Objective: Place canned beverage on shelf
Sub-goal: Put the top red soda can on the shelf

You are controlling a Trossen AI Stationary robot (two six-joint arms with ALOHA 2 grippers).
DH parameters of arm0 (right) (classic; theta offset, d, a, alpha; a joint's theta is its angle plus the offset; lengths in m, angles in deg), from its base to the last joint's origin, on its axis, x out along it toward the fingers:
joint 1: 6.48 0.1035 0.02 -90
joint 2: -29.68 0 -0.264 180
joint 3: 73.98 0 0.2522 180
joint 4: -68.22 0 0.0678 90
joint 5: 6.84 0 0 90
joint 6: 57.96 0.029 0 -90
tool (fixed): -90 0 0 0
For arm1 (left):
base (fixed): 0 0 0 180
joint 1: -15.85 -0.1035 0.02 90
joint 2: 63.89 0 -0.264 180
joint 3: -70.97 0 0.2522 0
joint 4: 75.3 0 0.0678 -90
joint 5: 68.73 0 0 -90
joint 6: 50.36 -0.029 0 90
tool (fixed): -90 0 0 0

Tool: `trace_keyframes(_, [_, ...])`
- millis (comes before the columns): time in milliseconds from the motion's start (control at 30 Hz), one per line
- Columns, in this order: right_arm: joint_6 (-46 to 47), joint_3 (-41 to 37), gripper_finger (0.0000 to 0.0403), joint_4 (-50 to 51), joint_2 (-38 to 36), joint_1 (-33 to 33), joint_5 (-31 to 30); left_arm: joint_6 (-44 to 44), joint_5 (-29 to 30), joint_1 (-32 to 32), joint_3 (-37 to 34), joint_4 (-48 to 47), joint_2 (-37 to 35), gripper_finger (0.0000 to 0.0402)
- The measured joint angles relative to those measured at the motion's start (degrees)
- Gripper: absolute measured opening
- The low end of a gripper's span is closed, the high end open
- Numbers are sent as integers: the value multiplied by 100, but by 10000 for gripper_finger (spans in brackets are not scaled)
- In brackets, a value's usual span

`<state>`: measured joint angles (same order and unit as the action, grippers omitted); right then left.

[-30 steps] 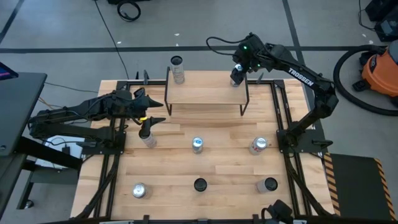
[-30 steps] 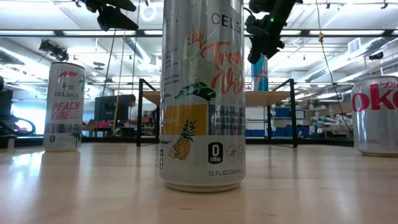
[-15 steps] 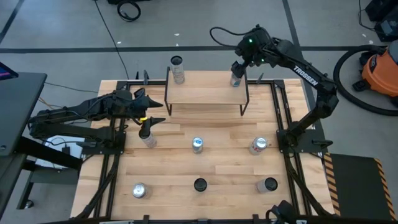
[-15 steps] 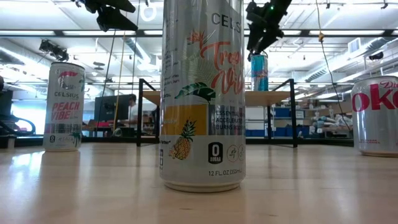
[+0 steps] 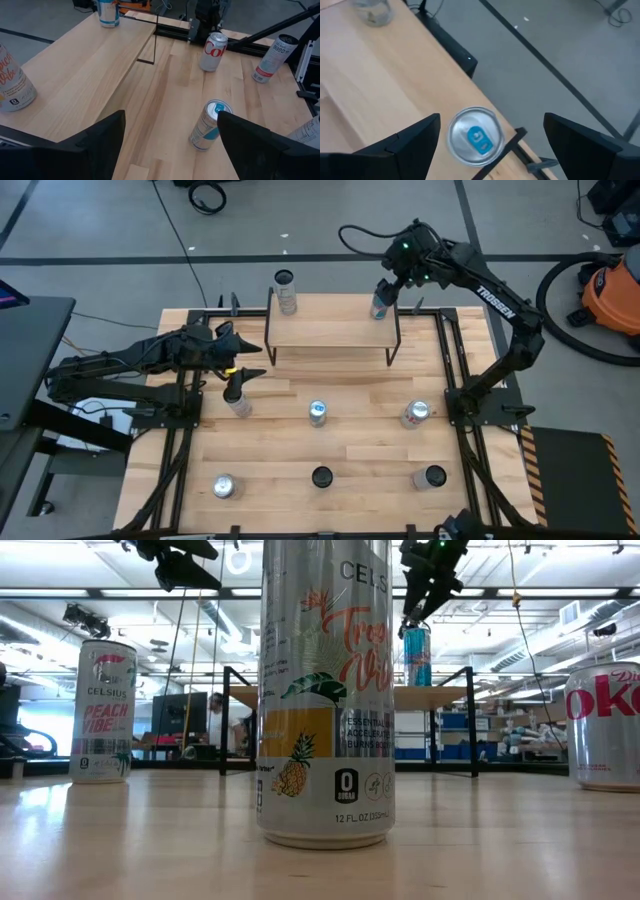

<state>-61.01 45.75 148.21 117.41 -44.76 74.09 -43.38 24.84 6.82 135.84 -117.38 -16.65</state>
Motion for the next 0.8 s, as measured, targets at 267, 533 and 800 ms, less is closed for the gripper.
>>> trace_keyframes(267, [-107, 0, 365, 104, -1, 65, 13, 32, -1, 0, -2, 0, 0, 318])
trace_keyframes(533, [-30, 0, 390, 520, -2, 332, -979, 22, 0, 1, 0, 1, 0, 318])
trace_keyframes(800, [509, 0, 399, 1403, -84, 714, -966, 0, -2, 1, -1, -52, 0, 318])
